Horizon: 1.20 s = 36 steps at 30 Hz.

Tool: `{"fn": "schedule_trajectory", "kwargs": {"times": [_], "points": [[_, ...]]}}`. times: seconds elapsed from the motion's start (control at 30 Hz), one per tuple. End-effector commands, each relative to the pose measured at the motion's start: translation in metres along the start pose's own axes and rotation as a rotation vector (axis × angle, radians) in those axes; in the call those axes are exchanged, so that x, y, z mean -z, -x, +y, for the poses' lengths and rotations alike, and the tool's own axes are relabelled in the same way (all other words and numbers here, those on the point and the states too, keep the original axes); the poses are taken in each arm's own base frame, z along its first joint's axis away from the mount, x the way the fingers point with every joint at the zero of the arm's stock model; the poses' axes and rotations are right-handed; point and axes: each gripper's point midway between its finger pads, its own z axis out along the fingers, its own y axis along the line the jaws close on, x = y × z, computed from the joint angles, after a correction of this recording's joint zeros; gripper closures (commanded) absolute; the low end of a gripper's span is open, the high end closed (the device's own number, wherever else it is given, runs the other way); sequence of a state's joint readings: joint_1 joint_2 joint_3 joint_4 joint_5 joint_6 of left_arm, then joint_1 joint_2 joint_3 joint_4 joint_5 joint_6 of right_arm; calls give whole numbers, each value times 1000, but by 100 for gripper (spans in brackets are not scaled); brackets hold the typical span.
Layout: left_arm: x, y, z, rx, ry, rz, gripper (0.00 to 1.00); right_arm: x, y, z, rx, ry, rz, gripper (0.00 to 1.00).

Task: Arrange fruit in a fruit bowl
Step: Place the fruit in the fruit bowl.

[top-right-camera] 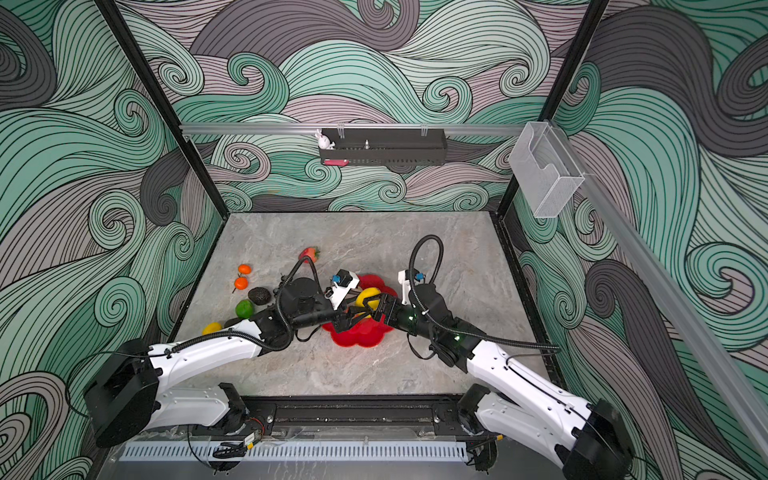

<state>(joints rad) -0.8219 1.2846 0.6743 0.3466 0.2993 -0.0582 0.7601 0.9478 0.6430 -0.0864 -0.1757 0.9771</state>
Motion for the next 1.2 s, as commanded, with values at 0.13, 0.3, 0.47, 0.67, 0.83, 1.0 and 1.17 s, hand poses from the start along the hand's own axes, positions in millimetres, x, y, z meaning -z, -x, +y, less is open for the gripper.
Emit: {"fn": "schedule_trajectory", "kwargs": {"times": [0.13, 0.3, 0.47, 0.67, 0.83, 1.0, 1.17], "points": [[-1, 14, -10, -79, -7, -50, 46, -4, 2, 4, 4, -2, -10, 26], [-2, 12, -16, -95, -25, -44, 46, -6, 2, 3, 11, -10, -12, 32], [-3, 9, -19, -99, -35, -33, 44, -5, 4, 1, 24, -20, -20, 42], [0, 7, -17, -94, -17, -11, 37, -3, 6, -2, 49, -54, -27, 52], [14, 6, -7, -50, 58, -3, 22, 2, 13, -13, 114, -154, -38, 53], [43, 8, 14, -6, 216, -39, 10, -2, 8, -33, 161, -262, 11, 53], [83, 1, 49, 33, 465, -49, 3, -14, -3, -47, 197, -340, 119, 53]]}}
